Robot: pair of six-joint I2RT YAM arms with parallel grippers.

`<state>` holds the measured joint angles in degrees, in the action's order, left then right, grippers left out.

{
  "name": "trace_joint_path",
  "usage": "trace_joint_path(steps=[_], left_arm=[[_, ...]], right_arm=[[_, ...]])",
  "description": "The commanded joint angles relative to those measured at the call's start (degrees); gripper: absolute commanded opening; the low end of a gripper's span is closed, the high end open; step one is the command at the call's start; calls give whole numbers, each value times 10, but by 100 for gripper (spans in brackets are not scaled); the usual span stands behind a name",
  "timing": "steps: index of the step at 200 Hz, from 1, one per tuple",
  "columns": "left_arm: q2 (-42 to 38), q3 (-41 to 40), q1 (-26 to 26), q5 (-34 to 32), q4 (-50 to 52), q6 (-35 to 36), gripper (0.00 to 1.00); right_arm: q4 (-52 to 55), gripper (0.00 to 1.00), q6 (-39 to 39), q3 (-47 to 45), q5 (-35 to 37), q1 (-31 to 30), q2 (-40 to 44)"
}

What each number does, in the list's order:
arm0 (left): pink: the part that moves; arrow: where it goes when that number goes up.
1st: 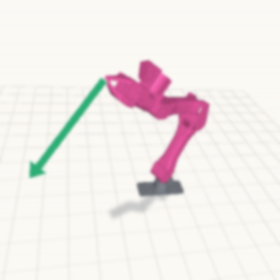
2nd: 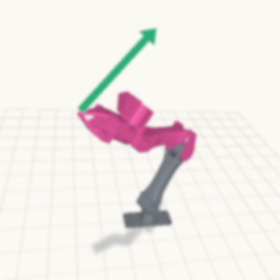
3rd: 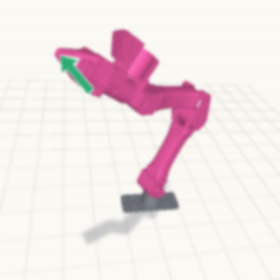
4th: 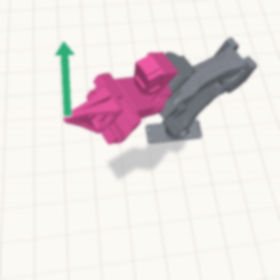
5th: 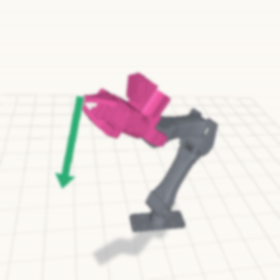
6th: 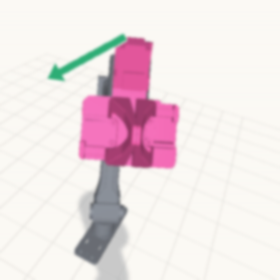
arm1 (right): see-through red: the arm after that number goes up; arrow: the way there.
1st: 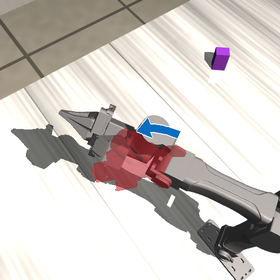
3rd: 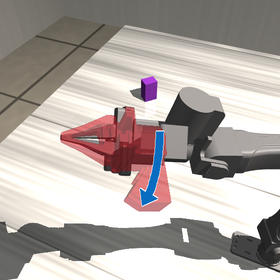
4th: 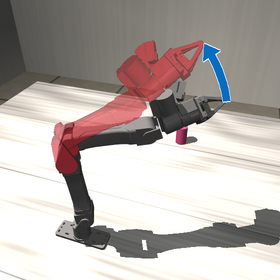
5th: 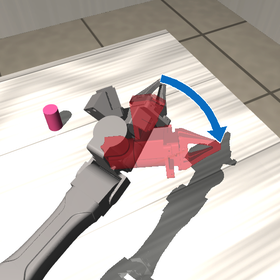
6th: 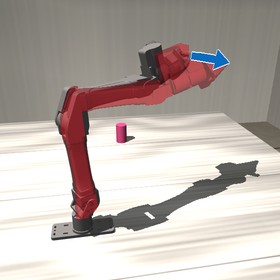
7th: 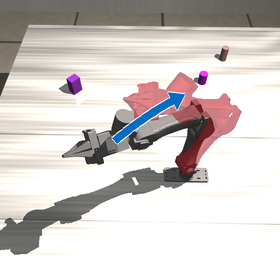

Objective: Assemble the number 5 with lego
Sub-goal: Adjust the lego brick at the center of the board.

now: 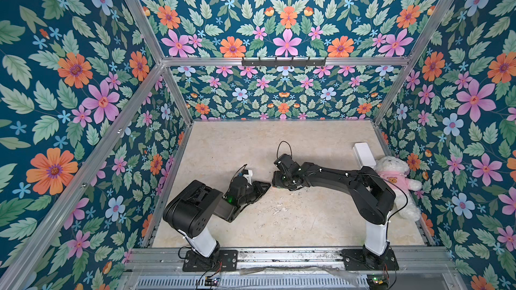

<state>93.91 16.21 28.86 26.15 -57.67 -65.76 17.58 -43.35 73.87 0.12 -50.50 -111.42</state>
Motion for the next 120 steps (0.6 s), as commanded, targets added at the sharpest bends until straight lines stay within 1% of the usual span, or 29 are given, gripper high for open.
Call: trace_joint_path(steps=[1,23,56,120], left_arm=[[-29,-6,-3,-12,16,19,26],[-65,-10,-6,-23,58,40,26],[-100,-21,-18,-23,79,51,26],[-107,-28,-30,-16,77,51,25]], right_arm=[[39,65,6,17,26,-6,-9],[59,65,6,33,37,-9,-19],[99,65,6,63,65,-18,-34],[112,58,5,61,70,-21,-27]])
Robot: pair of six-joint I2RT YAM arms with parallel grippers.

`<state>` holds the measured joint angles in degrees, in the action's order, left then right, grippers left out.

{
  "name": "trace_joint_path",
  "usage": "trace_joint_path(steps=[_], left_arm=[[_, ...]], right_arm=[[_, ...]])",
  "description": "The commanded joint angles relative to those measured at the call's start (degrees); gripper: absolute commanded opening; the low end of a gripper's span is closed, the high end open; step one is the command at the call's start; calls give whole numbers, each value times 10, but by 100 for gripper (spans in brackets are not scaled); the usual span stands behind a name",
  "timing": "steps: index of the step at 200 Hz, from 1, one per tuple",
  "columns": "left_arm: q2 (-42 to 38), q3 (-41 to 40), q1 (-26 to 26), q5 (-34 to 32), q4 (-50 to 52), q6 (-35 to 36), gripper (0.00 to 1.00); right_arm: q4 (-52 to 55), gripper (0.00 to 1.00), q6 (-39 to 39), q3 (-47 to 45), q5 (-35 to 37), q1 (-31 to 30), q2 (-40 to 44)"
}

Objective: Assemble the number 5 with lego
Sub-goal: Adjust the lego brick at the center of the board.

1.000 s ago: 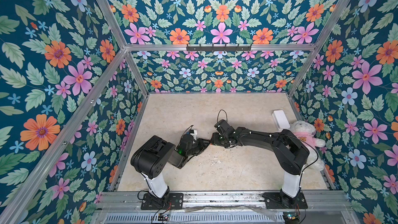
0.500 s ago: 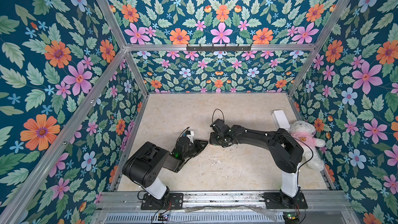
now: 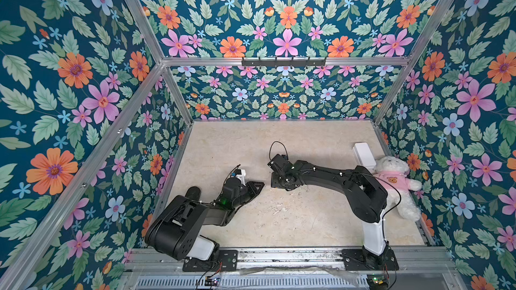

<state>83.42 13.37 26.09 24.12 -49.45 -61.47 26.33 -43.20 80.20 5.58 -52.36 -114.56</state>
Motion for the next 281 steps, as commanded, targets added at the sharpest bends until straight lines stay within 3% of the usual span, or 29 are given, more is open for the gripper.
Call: trace_joint_path(steps=[1,55,80,127,189,214,251,281], left_arm=[[-2,0,-2,4,-5,8,26],[-3,3,-3,2,-3,8,25],[-3,3,-3,2,-4,8,24],[-6,1,-5,1,-3,10,23],[-11,1,-9,3,-3,10,23],[-14,2,-10,3,0,10,23],[-18,2,-10,1,5,11,23],[-31,2,-16,0,26,18,23]], right_arm=[[25,58,4,-2,15,-2,5],[22,56,3,-15,15,-4,10],[14,62,0,-19,9,-4,7],[16,63,-1,-18,7,-4,7],[15,49,-2,-22,6,-7,10],[14,48,4,-22,5,-7,11],[9,46,35,-20,-3,-7,11],[22,45,120,0,-13,-6,-3]])
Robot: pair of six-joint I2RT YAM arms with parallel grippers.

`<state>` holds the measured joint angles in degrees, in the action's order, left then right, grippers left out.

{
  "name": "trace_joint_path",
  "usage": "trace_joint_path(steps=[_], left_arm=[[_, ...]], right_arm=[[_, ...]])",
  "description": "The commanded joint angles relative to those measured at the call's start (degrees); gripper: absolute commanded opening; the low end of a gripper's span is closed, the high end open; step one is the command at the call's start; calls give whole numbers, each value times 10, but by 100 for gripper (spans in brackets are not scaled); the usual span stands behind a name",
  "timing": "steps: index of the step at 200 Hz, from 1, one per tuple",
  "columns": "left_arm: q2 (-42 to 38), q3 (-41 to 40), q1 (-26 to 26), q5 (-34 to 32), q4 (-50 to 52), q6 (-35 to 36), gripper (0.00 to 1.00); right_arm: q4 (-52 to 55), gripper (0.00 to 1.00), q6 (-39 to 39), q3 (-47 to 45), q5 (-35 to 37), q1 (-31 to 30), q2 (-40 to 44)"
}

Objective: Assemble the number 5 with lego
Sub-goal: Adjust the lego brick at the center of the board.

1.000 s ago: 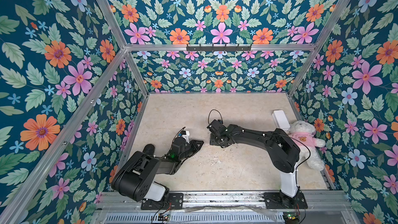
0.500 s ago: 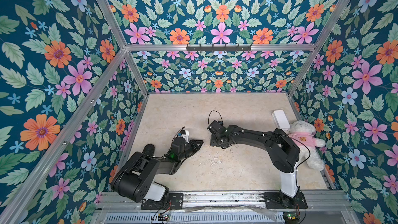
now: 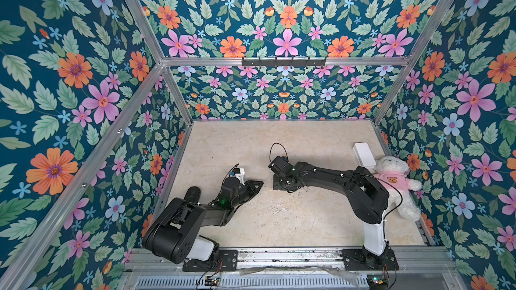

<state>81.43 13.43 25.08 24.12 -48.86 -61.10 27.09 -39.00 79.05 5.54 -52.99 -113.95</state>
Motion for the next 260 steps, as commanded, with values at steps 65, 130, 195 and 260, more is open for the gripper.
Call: trace_joint_path(steps=[65,130,195,260], left_arm=[[-133,10,-75,1,168,66,24],[-222,30,-131,18,286,105,24],[-235,31,-142,16,306,106,24],[-222,43,-145,15,313,107,24]], right_arm=[[65,45,292,52,-43,12,0],[46,45,559,-18,-143,13,59],[76,47,708,-20,-177,34,56],[135,48,780,52,-173,53,-9]])
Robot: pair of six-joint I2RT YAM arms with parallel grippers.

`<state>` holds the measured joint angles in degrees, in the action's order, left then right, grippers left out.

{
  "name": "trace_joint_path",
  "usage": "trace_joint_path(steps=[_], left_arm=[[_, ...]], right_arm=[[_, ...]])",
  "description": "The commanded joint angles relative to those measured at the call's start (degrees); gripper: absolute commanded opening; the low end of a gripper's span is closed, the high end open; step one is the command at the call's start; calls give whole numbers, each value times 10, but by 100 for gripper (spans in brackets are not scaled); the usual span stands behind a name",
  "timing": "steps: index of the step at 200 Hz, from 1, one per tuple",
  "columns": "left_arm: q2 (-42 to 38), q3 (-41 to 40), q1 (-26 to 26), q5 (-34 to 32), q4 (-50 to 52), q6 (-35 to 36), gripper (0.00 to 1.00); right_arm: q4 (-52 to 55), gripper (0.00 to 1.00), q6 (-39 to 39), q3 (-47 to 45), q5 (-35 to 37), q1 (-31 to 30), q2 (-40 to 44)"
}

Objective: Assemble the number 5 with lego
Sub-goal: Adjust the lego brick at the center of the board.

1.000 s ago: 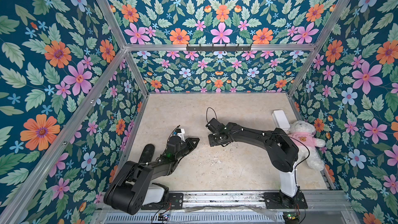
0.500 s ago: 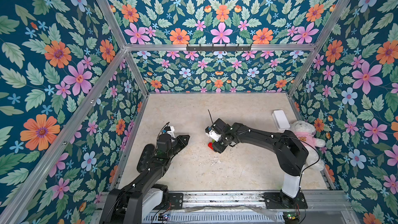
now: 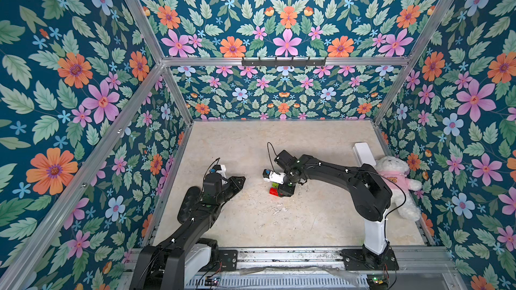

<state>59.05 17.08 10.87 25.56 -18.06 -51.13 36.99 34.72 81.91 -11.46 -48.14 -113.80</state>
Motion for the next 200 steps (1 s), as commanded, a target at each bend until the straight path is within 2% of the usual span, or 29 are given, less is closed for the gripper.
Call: trace_joint_path(steps=[1,64,115,200], left_arm=[[2,7,-3,1,6,8,24],[16,14,-14,6,10,15,24],[18,16,-18,8,13,17,24],[15,16,-18,11,12,17,24]], right_arm=[[36,48,44,25,-3,5,-11],[59,51,86,48,10,15,-35],[49,62,80,43,43,14,-41],[30,66,51,12,65,17,-12]])
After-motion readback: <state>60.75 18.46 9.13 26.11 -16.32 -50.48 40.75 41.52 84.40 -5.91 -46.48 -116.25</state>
